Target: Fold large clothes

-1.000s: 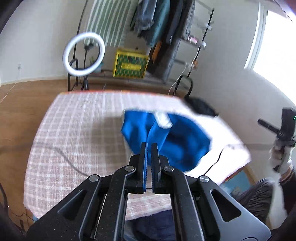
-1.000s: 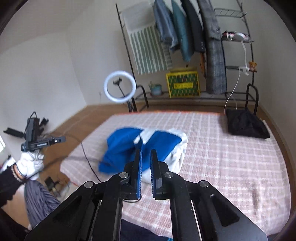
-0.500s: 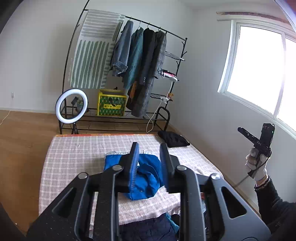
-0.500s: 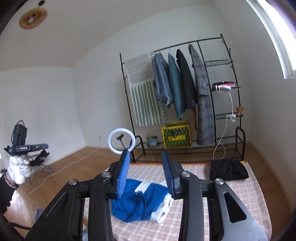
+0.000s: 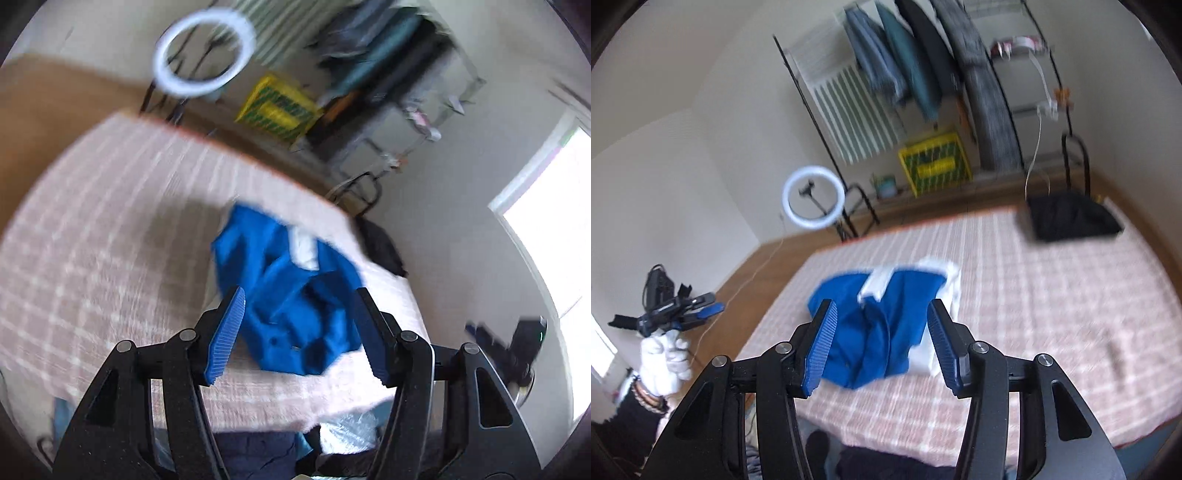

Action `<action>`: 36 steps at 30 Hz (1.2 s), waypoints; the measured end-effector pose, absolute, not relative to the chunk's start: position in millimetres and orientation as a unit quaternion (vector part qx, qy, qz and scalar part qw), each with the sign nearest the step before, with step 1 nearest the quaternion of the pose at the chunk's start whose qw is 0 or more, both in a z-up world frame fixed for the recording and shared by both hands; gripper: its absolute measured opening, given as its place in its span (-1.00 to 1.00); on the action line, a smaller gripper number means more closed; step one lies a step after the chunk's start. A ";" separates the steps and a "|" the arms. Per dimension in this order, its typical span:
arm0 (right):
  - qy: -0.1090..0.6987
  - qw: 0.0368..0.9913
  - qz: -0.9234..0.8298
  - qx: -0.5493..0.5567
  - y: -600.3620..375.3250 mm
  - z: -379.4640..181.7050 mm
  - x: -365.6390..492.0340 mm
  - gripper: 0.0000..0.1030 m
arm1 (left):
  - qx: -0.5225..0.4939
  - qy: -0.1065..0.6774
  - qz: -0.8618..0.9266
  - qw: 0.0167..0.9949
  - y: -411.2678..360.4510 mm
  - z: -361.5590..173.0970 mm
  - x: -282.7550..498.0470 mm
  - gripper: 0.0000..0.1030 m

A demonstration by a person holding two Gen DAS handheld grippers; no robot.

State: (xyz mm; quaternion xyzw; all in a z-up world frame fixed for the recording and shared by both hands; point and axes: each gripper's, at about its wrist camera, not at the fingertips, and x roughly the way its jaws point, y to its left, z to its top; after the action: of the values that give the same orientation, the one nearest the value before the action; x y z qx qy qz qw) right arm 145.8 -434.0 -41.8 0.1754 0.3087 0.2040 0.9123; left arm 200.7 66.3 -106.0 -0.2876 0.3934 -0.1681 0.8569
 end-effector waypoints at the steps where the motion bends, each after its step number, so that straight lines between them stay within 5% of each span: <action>1: 0.329 0.905 0.204 0.176 -424.2 -56.7 154.8 -0.03 | -0.296 0.408 -0.164 0.848 66.5 -124.3 213.0 0.20; 10: 0.471 0.833 0.187 0.223 -374.4 -180.7 221.4 -0.03 | -0.355 0.484 -0.145 0.786 69.7 -235.7 278.2 0.20; 17: 0.499 0.797 0.195 0.278 -378.0 -224.3 243.0 0.03 | -0.436 0.502 -0.161 0.730 69.9 -278.0 305.4 0.16; 20: 0.492 0.796 0.202 0.290 -382.1 -225.9 243.7 0.03 | -0.432 0.503 -0.179 0.727 61.6 -275.7 306.5 -0.31; 27: 0.478 0.796 0.217 0.300 -381.1 -224.9 235.3 0.02 | -0.409 0.495 -0.173 0.747 51.9 -264.4 305.9 -0.86; 28: 0.477 0.799 0.216 0.295 -381.0 -224.4 236.4 -0.17 | -0.412 0.492 -0.170 0.747 51.6 -262.7 303.1 -0.88; 29: 0.474 0.802 0.220 0.290 -379.8 -222.3 236.7 -0.85 | -0.418 0.489 -0.169 0.747 51.0 -259.9 299.0 -0.94; 36: 0.438 0.814 0.255 0.284 -390.6 -193.6 239.2 -0.96 | -0.402 0.517 -0.152 0.740 37.6 -276.2 270.3 -1.00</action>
State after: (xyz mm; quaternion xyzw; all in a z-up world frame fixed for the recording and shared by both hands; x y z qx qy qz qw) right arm 239.2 -390.6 -193.6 0.2842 0.4380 0.2553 0.8138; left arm 270.3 37.6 -276.2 -0.4020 0.5172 -0.1522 0.7401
